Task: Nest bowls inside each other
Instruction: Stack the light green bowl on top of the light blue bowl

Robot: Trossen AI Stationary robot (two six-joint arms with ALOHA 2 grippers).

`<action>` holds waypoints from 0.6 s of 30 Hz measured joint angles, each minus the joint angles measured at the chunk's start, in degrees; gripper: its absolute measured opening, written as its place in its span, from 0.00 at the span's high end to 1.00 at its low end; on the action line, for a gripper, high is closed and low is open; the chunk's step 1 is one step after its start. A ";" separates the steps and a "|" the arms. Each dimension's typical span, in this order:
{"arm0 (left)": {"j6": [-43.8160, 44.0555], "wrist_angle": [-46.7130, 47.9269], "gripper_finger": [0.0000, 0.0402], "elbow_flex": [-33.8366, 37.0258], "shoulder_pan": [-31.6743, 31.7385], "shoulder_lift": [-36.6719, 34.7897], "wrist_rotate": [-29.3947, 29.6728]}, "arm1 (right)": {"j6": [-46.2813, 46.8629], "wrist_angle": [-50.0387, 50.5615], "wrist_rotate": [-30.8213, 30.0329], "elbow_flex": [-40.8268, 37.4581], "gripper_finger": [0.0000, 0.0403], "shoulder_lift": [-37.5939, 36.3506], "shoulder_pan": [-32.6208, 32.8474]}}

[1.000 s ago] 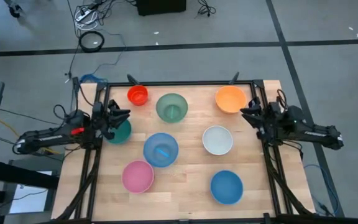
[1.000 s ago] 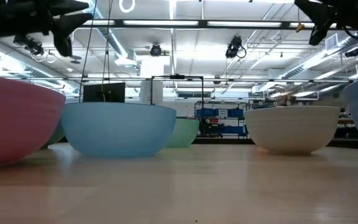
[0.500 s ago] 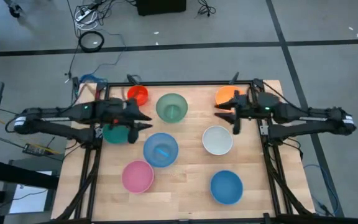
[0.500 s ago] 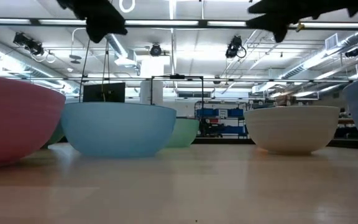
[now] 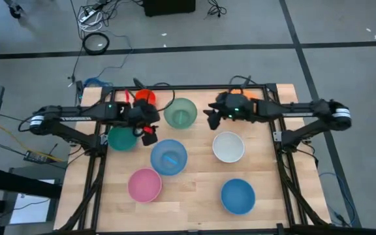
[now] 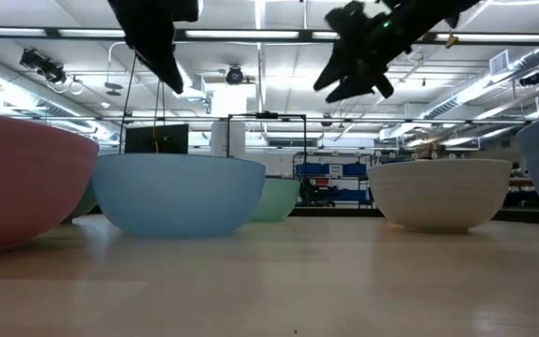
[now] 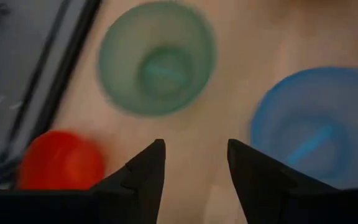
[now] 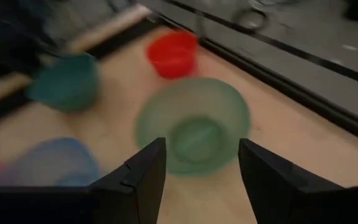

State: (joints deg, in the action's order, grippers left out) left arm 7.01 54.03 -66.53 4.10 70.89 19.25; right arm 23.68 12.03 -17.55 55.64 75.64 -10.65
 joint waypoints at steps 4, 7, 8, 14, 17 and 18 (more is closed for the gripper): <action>2.33 3.85 0.55 -0.62 -0.05 -0.99 1.51 | -0.35 7.15 -1.94 5.83 0.53 6.51 -1.94; 4.10 4.87 0.55 -0.62 -0.46 -2.12 1.53 | -0.34 9.90 -1.70 9.69 0.53 11.24 -3.19; 4.72 4.94 0.55 -0.62 -0.61 -2.43 1.51 | -0.38 10.35 -1.22 10.89 0.53 12.82 -3.46; 5.81 4.59 0.55 -0.62 -1.29 -3.99 1.51 | -0.40 12.66 1.29 17.46 0.53 21.05 -4.73; 6.12 4.78 0.55 -0.62 -1.29 -4.26 1.51 | -0.18 14.12 1.50 19.69 0.53 23.59 -5.35; 6.14 5.04 0.55 -0.62 -1.29 -4.31 1.51 | 0.13 14.88 1.53 20.29 0.53 24.25 -5.63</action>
State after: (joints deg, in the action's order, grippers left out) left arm 13.15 59.07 -67.16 2.81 66.58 20.75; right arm 23.81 26.91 -16.03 75.92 99.89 -16.27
